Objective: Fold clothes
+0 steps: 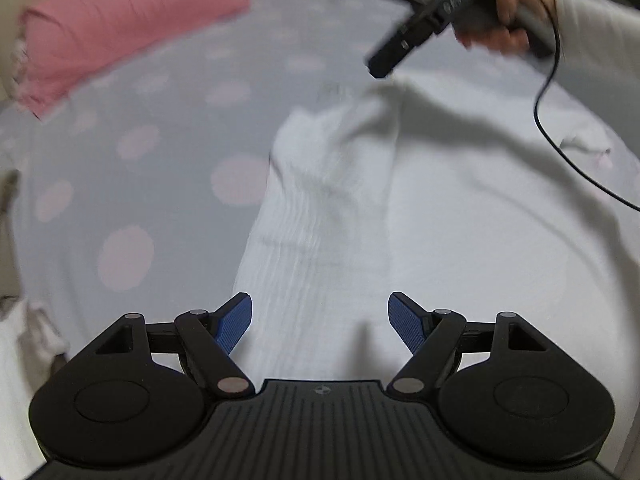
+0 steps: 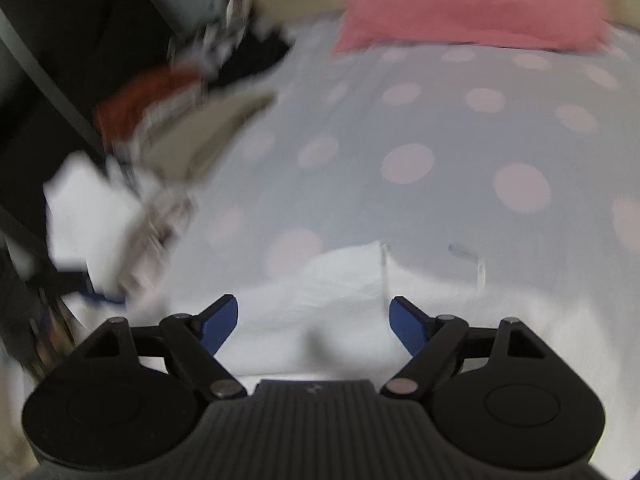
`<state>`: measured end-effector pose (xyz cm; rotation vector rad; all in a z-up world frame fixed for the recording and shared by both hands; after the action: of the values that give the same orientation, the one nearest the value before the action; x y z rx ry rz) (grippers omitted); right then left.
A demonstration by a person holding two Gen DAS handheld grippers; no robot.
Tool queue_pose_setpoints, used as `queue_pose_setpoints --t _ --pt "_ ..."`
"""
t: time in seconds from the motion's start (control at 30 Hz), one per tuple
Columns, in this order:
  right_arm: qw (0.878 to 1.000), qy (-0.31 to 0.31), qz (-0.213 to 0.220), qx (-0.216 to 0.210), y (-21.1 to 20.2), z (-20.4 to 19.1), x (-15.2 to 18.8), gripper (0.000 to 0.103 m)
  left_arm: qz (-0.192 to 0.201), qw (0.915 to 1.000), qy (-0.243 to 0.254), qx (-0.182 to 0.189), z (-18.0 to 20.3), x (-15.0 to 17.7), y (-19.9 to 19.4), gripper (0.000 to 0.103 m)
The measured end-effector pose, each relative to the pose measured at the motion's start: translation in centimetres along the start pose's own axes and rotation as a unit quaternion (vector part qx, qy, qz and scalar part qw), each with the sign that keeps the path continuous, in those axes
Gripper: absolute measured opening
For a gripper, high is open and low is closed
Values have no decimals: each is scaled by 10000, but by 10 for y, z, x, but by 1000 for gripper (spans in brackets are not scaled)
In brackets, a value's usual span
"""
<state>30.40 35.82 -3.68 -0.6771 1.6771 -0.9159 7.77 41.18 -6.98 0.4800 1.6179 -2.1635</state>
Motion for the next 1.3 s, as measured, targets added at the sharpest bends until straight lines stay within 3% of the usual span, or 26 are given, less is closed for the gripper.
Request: queue_pose_setpoints --t 0.13,0.23,0.33,0.43,0.6,0.77,0.83,0.9,0.97,1.0,1.03,1.23,1.3 --pt "9922 -1053 -630 -234 57 -18 -10 84 -218 9995 -179 155 -16 13 8 69" --pt "9756 -1889 -1103 -178 86 -34 -7 84 -307 9988 -306 238 -24 24 9 68" --pt "9578 -2624 -1160 -166 99 -43 -8 84 -396 9978 -434 321 -32 35 10 68" --pt "9488 -2881 -1291 -80 111 -33 -22 84 -485 9964 -561 404 -40 46 10 68" --pt "9492 -2855 -1323 24 131 -23 -49 84 -633 9936 -754 547 -53 63 11 67" --pt "9439 -2903 -1566 -145 143 -18 -54 84 -849 9928 -547 650 -53 58 14 60" --pt "9414 -2898 -1691 -336 147 -18 -52 74 -979 9917 -548 628 -54 56 17 53" --pt "9353 -3019 -1753 -583 148 -23 -47 62 -1081 9912 -534 548 -55 52 18 33" --pt "9308 -3221 -1636 -555 150 -25 -44 46 -1104 9916 -478 479 -56 51 16 15" --pt "9317 -3231 -1569 -534 150 -24 -45 33 -1071 9921 -431 498 -53 51 14 5" --pt "9345 -3185 -1490 -554 148 -24 -47 18 -1043 9927 -392 459 -51 50 13 1" --pt "9461 -3141 -757 -237 139 -29 -56 17 -781 9963 -330 139 -48 53 2 1" --pt "9525 -3009 -439 -135 134 -32 -66 17 -686 9967 -412 -133 -57 54 -8 1"
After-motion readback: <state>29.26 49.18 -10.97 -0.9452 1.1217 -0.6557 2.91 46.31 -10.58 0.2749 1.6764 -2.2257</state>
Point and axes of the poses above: each gripper's, at about its wrist camera, not at the fingertips, and y roughly the way its jaws point, z to its right, x to its underside, the point moved 7 cm from there along y, roughly the way its jaws point, and after that the axes turned 14 degrees about x, right-handed, at the moved point
